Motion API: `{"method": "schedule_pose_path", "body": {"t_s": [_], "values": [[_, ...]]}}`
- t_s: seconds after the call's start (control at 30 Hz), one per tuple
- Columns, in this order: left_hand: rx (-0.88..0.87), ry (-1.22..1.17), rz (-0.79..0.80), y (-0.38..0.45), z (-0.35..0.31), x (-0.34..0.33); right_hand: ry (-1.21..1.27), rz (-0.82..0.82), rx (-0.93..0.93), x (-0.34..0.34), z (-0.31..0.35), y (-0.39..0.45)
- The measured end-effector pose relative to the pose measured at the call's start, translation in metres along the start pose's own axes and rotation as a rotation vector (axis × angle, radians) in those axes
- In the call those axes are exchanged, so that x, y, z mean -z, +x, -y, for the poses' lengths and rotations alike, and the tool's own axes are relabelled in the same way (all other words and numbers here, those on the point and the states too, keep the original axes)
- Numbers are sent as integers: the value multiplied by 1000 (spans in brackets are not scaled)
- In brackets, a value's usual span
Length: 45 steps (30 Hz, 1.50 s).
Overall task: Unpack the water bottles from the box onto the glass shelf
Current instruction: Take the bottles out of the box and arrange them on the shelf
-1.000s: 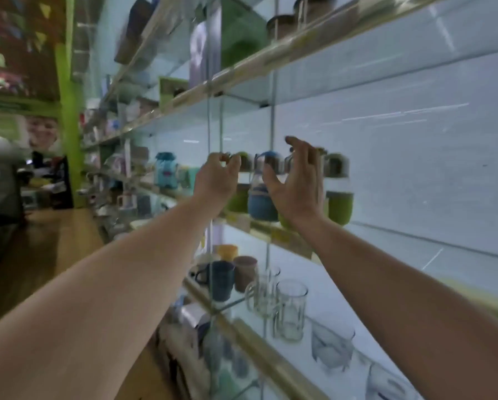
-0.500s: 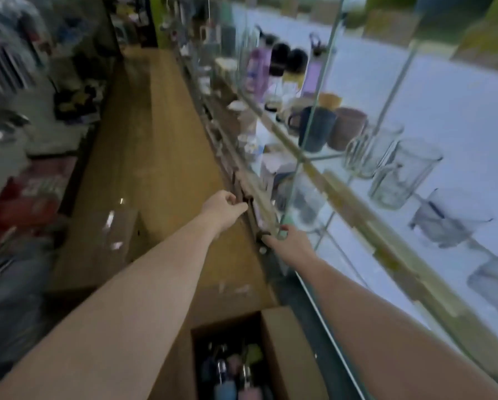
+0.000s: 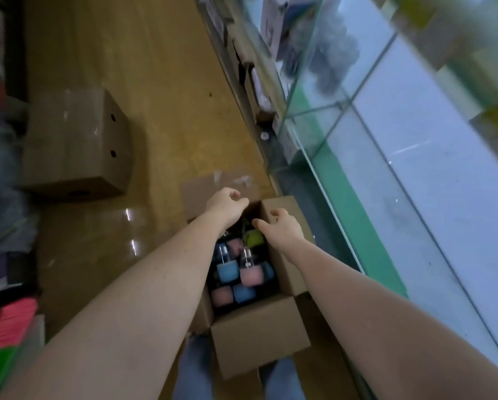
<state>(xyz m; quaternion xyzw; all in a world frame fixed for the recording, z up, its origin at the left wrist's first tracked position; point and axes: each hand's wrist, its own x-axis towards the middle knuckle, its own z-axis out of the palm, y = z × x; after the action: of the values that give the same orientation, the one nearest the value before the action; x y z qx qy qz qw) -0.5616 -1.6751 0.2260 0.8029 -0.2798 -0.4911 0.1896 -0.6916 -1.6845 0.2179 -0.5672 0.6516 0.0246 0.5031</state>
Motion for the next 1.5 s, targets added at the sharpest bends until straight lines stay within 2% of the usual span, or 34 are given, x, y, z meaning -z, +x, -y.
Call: {"method": "schedule_pose_path", "body": {"t_s": [0.2, 0.47, 0.87, 1.13, 1.27, 1.5], "values": [[94, 0, 37, 55, 59, -54, -25, 72, -125, -37, -74, 53], [214, 67, 151, 154, 152, -136, 10, 179, -310, -127, -180, 146], [322, 30, 193, 272, 238, -234, -18, 209, -389, -224, -258, 267], [386, -19, 163, 305, 271, -262, -19, 264, -424, -255, -287, 301], [369, -21, 119, 310, 277, -265, -63, 242, -398, -257, -288, 304], [258, -94, 73, 271, 235, -218, -53, 202, -285, -224, -240, 268]]}}
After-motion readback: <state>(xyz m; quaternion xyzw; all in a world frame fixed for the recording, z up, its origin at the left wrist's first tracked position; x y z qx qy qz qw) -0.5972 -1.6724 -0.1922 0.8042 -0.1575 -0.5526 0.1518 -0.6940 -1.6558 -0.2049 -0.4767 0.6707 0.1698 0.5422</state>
